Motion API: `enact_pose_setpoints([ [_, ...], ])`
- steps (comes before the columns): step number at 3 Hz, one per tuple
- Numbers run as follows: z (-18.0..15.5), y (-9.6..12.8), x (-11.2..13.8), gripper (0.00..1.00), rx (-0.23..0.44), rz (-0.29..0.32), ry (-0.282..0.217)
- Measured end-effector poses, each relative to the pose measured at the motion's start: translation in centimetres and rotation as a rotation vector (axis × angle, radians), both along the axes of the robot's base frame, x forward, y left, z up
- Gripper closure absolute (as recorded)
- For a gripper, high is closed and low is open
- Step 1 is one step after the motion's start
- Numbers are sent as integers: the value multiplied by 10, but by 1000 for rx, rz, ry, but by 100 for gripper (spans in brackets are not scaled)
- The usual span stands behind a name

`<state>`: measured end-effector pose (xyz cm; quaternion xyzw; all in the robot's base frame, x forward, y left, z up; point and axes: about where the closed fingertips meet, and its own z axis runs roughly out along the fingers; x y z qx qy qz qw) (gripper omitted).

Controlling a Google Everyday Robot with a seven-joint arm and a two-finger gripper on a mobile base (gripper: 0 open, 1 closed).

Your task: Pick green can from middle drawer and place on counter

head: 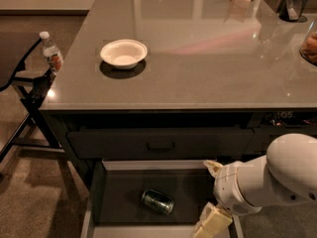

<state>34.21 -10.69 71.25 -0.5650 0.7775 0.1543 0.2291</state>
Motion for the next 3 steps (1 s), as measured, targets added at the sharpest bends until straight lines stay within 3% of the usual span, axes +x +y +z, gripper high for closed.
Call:
enact_pose_setpoints([
  [1, -34, 12, 15, 0, 61, 10, 9],
  [2, -85, 17, 35, 0, 96, -12, -28],
  [3, -123, 19, 55, 0, 106, -46, -97],
])
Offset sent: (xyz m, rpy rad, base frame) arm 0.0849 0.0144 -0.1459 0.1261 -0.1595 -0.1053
